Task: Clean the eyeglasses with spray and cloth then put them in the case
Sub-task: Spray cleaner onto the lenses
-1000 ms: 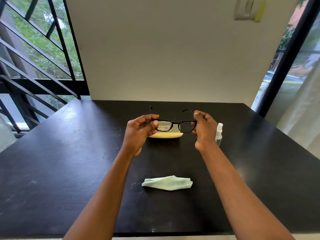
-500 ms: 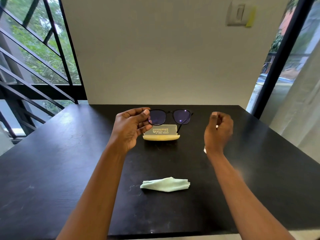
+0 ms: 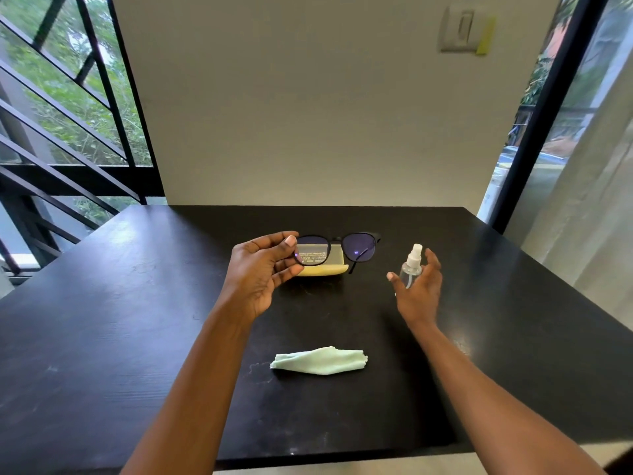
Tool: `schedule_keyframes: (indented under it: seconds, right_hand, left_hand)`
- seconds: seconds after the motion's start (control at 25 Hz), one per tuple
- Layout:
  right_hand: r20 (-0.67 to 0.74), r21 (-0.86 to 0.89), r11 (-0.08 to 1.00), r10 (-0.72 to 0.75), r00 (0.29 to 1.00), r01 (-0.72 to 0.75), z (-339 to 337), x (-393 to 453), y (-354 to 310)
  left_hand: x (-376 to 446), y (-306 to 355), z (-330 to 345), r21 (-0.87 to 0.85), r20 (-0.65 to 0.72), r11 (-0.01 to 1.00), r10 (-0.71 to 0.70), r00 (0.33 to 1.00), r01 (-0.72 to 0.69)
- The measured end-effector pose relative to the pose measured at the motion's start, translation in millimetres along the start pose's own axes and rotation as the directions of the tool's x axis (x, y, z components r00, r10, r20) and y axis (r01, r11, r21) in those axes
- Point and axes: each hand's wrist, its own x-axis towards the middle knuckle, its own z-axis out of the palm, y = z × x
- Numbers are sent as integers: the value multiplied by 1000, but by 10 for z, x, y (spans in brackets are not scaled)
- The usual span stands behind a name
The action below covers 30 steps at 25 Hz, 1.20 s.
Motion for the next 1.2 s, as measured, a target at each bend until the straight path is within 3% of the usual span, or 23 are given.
schedule_keyframes:
  seconds: [0.28,0.52,0.64,0.72,0.84,1.04,1.2]
  right_hand:
    - [23,-8,999,-53,998,53,-26,5,-67]
    - [-32,254,955,-148,988,151,-123,-183,-468]
    - [61,467,872,-201,978,150,-198,-327,-747]
    - [147,517,845,-244,958,136,-227,-402,-895]
    - [244,477,867,-292,925,148,-212,-506,-1035]
    - [177,237,918,-363,915,318,-88,-678,-1144]
    - [262,136,936,-350,899,325,-27,-751,-1242]
  left_hand:
    - [24,-31,64,0,-17,1000,-22,1000,22]
    - [23,-61,157,-26,-40,999,-37,999,36]
    - [19,-60,179,-24,-44,999,-41,998,40]
    - [17,-59,182,-22,-46,999,-40,998,39]
    - [8,-66,177,-25,-48,999,-28,998,27]
    - [-9,-77,173,-6,-61,1000,-12,998,11]
    - [-24,-86,170,-8,-55,1000,2,998,-2]
